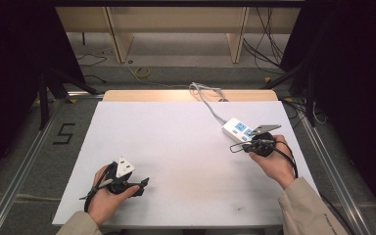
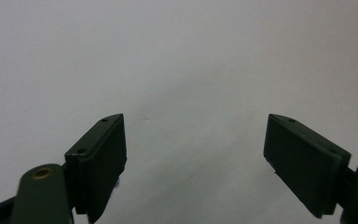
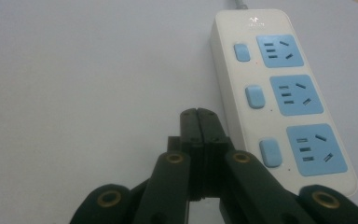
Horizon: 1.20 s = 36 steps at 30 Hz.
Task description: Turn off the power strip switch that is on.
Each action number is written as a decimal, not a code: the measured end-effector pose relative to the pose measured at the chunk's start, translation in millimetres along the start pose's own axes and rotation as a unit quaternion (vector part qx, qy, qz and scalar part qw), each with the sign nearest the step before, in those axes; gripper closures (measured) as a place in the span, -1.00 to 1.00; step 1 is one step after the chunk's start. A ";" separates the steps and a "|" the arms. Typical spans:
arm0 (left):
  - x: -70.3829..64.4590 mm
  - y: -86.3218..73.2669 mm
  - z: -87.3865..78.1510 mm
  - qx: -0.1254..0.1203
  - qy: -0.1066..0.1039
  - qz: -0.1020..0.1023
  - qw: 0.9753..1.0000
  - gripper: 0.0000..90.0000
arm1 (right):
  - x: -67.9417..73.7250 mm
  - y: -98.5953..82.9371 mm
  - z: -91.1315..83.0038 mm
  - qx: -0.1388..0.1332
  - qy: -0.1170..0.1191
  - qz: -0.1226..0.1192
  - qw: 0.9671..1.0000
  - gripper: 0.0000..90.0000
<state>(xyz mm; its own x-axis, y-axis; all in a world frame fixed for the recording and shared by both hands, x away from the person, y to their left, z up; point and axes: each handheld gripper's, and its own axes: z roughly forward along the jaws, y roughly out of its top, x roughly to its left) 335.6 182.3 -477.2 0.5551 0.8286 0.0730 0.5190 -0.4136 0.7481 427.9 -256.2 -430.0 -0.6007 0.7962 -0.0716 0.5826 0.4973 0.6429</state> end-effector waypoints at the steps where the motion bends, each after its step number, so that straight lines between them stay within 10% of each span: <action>1: -0.1 0.0 0.0 0.000 0.000 0.000 1.000 -0.54 | -0.4 0.6 0.1 0.000 0.000 -0.001 1.000 1.00; 36: -0.1 0.2 -0.1 -0.001 0.001 0.000 1.000 -0.54 | -12.2 15.1 9.5 0.004 -0.013 -0.002 1.000 1.00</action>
<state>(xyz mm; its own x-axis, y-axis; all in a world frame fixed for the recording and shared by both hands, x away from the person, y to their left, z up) 335.6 182.2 -477.1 0.5538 0.8294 0.0736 0.5181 -0.4125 0.7493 449.2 -255.1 -426.6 -0.5895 0.8022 -0.0942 0.5844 0.5041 0.6359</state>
